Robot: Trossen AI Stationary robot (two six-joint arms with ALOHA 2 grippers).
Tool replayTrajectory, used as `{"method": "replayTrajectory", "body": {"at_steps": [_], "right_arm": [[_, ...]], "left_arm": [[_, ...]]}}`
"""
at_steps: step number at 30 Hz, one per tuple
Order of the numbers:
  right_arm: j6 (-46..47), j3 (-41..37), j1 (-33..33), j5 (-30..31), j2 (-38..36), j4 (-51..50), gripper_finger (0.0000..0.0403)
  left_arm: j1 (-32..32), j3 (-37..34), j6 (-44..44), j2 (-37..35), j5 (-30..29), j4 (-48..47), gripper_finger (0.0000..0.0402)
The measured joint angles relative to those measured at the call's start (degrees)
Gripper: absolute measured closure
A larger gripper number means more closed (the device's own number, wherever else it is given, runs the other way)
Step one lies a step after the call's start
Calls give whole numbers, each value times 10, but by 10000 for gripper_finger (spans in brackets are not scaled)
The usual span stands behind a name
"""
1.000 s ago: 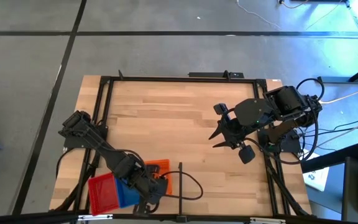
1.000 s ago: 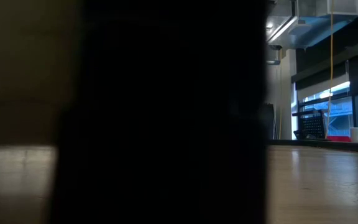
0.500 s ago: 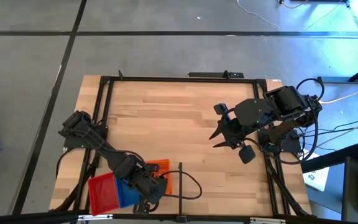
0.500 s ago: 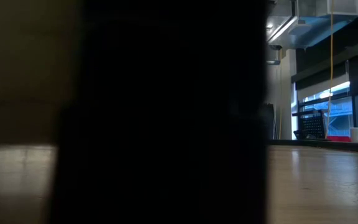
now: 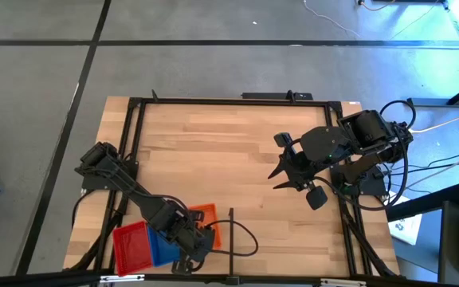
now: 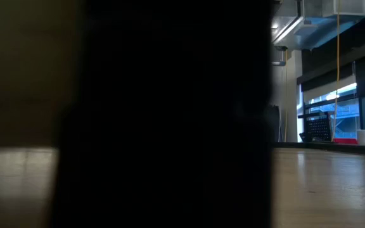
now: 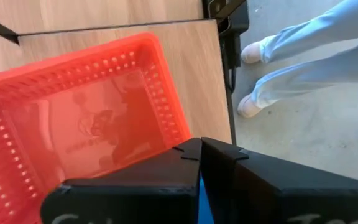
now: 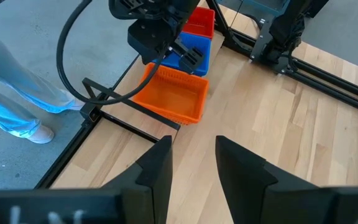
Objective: Stack baskets on shelf by color
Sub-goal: Stack the orange bin on top of the orange bin on the shelf, then adjust the stacked bins on the shelf
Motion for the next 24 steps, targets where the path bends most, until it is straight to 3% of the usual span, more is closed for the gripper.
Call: {"method": "replayTrajectory", "body": {"at_steps": [7, 11, 16, 21, 24], "right_arm": [[0, 0, 0, 0, 0, 0, 279], [2, 0, 0, 0, 0, 0, 279], [5, 0, 0, 1, 0, 1, 279], [7, 0, 0, -8, 0, 1, 279], [7, 0, 0, -62, 0, 0, 279]], "left_arm": [[7, 24, -5, -12, -11, -18, 401], [6, 47, -26, -33, -69, -85, 401], [32, 47, -115, -45, -154, -216, 401], [88, 35, -110, -39, -137, -255, 401], [125, 16, -58, -38, -113, -248, 401]]}}
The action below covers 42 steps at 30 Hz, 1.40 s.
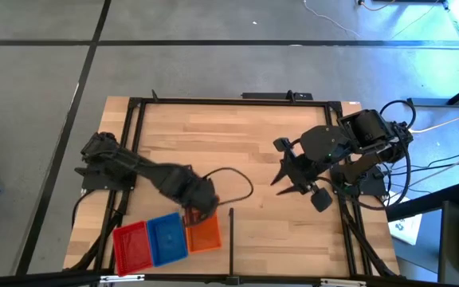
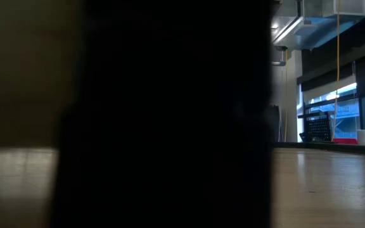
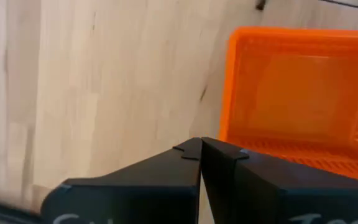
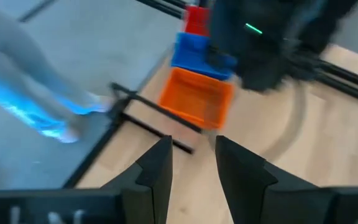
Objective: Stack baskets on shelf by color
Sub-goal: Adjust the stacked bins on the shelf
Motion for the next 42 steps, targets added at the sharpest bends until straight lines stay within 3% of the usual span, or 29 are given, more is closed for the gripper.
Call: {"method": "replayTrajectory", "body": {"at_steps": [2, 8, 10, 16, 21, 32, 36, 42], "right_arm": [[-1, 0, 0, -26, 0, 0, 279], [0, 0, 0, -28, 0, -1, 279], [0, 0, 0, -28, 0, -1, 279], [0, 0, 0, -28, 0, -1, 279], [0, 0, 0, -28, 0, -1, 279], [0, 0, 0, -28, 0, -1, 279], [0, 0, 0, -28, 0, -2, 279], [0, 0, 0, -28, 1, -2, 279]], "left_arm": [[18, -11, 47, 0, 15, 24, 401], [62, -38, 142, 0, 48, 52, 402], [73, -56, 147, 0, 54, 51, 402], [79, -131, 159, 0, 149, 129, 402], [66, -141, 162, 0, 163, 194, 402], [56, -141, 160, 0, 195, 240, 402], [53, -141, 158, -2, 177, 226, 402], [53, -135, 96, -60, 115, 100, 402]]}}
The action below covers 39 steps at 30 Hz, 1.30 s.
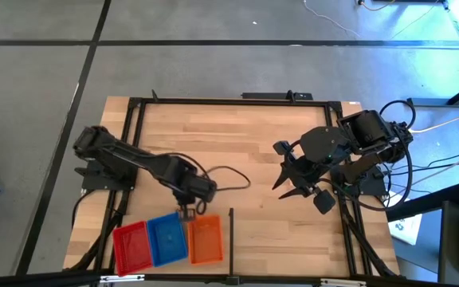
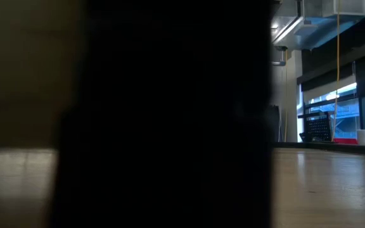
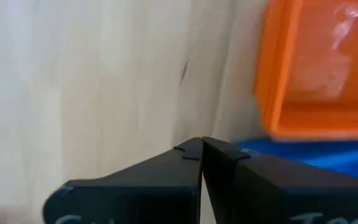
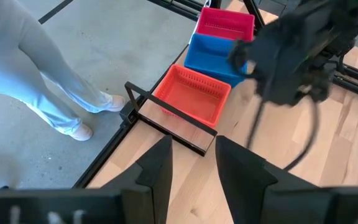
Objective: Stack baskets on shelf by color
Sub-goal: Adjust the stacked bins on the shelf
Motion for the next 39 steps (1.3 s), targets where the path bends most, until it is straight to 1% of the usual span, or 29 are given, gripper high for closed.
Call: {"method": "replayTrajectory", "body": {"at_steps": [5, 10, 14, 18, 21, 26, 31, 35, 37, 39], "right_arm": [[0, 0, 0, 0, 0, -1, 279], [-1, 0, 0, 0, 0, -2, 279], [-2, 0, 0, 0, 0, -2, 279], [-2, 0, 0, 0, 0, -3, 279], [-3, 0, 0, 0, 0, -3, 279], [-3, 0, 0, 0, 0, -3, 279], [-4, 0, 0, 0, 0, -3, 279], [-4, 0, 0, 0, 0, -3, 279], [-4, 0, 0, 0, 0, -3, 279], [-2, 0, 0, 0, 0, -3, 279]], "left_arm": [[-8, 0, -54, -36, 4, -76, 402], [-35, -5, -59, -32, 20, -83, 402], [-54, -51, -101, -28, 49, -91, 402], [-74, -98, -120, -31, 77, -70, 402], [-83, -113, -119, -33, 88, -27, 402], [-83, -117, -116, -33, 91, 27, 402], [-81, -117, -114, -33, 92, 50, 402], [-82, -116, -118, -33, 83, 45, 402], [-84, -107, -132, -37, 69, 14, 402], [-92, -95, -159, -58, 45, -33, 402]]}}
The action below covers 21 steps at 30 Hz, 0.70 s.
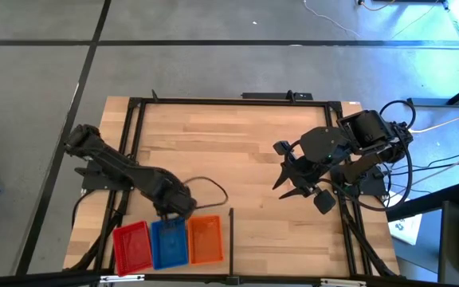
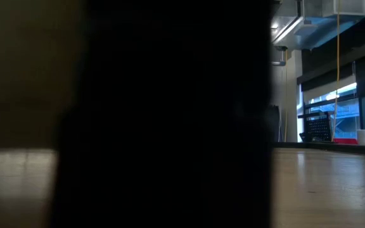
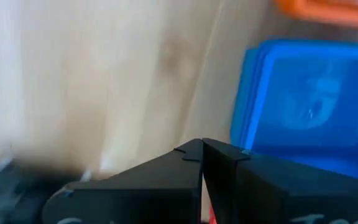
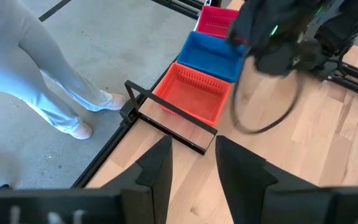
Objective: Stack baskets on shelf by color
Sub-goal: Adjust the stacked bins on the shelf
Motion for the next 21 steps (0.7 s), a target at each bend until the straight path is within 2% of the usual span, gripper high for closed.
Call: {"method": "replayTrajectory", "body": {"at_steps": [4, 9, 16, 21], "right_arm": [[0, 0, 0, 0, 0, 0, 279], [0, 0, 0, 0, 0, 0, 279], [-1, 0, 0, 0, 0, 0, 279], [-2, 0, 0, 0, 0, 0, 279]], "left_arm": [[-20, 3, -66, -40, 9, -65, 402], [-59, 3, -123, -55, 14, -111, 402], [-97, -55, -192, -55, 73, -96, 402], [-112, -97, -214, -55, 105, -44, 402]]}}
